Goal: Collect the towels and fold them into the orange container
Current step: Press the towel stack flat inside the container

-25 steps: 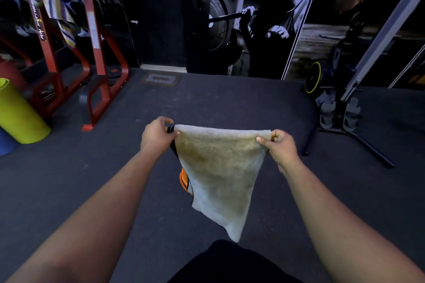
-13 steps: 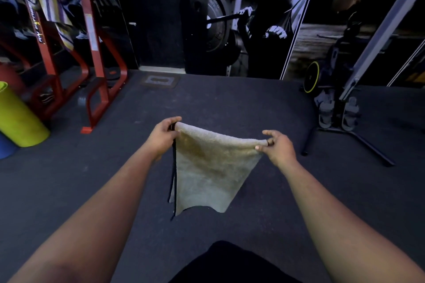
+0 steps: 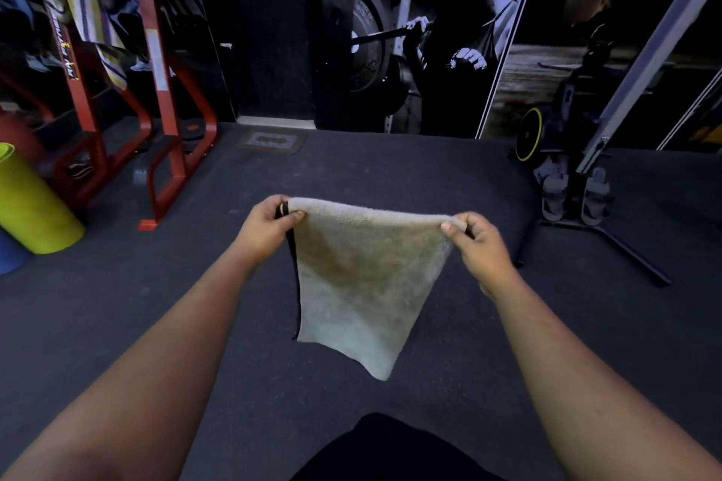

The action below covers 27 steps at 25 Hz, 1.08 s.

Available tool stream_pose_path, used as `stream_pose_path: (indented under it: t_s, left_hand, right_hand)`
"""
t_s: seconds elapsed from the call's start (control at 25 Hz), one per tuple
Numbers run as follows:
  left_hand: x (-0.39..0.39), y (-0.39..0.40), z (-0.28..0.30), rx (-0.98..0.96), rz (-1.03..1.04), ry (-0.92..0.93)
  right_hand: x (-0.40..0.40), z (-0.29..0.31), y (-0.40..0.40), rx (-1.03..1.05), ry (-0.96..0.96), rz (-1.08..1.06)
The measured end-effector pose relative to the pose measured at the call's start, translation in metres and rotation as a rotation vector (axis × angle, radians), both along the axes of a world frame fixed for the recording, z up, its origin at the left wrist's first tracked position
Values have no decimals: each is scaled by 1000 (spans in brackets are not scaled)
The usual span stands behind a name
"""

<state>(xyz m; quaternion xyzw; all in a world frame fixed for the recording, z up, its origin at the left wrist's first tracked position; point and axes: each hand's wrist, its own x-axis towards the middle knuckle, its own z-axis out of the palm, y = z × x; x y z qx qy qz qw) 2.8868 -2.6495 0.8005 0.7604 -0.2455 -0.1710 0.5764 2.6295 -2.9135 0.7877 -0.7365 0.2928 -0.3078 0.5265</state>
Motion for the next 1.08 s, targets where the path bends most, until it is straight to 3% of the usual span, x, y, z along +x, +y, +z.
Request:
stream_pose_path:
  t_s: [0.08,0.12,0.24,0.32,0.48,0.6,0.68,0.76,0.8,0.88,0.96,1.08]
  left_hand:
    - [-14,-5,24,-215,-25,131]
    - [-18,-11,41,-278,-31,138]
    - [-18,-30,99,-496,-56,191]
    - [-15,-25,113,-585,-113,235]
    - [-47,15,17,-87,-240,237]
    - [-57,9,2,-132,-155,371]
    - [-42,-3,24,-232,-100,459]
    - [-29,-7,41,-365,-177,521]
    - [-25,-4,38,-371,-220,504]
    - [-35,15,15,-121,-250,394]
    - [-45,26,-4,102,-221,299]
    - [-41,16,-3,-102,-59,347]
  right_hand:
    - [-1,20,9,210,-315,64]
    - [0,23,15,245,-321,106]
    - [4,9,39,213,-23,197]
    - [10,5,43,293,-62,129]
    - [17,27,31,403,-53,58]
    - [12,19,23,596,-145,73]
    - [5,3,22,698,-44,186]
    - [-3,-8,32,540,122,314]
    - [-3,-13,34,472,89,311]
    - [-2,-13,37,458,-56,211]
    - [2,-9,34,401,-74,135]
    - [6,-7,26,421,-91,18]
